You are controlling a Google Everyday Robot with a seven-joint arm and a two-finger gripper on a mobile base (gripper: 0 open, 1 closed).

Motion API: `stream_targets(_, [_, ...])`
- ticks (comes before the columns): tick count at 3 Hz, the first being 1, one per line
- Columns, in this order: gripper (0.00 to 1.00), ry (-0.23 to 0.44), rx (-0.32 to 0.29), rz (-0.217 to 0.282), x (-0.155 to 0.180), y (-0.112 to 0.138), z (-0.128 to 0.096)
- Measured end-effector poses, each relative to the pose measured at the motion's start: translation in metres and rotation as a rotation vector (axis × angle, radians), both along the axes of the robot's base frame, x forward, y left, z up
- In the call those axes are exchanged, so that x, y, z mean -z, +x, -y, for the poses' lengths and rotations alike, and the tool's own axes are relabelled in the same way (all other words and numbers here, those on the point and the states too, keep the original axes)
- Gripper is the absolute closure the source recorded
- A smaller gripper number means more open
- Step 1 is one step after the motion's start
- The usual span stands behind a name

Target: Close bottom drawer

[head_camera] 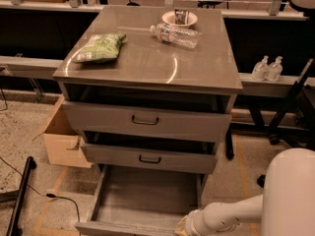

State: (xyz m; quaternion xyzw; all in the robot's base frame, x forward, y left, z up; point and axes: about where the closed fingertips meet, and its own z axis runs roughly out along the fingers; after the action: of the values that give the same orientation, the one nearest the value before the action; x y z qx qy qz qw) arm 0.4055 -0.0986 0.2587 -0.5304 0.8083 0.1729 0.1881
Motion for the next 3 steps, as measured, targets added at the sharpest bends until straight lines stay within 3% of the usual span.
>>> stream_targets(2, [1.00,0.042,0.076,-0.094,0.033,-0.037,-0.017])
stream_targets(3, [1.00,0.034,0.094,-0.106,0.049,-0.051,-0.023])
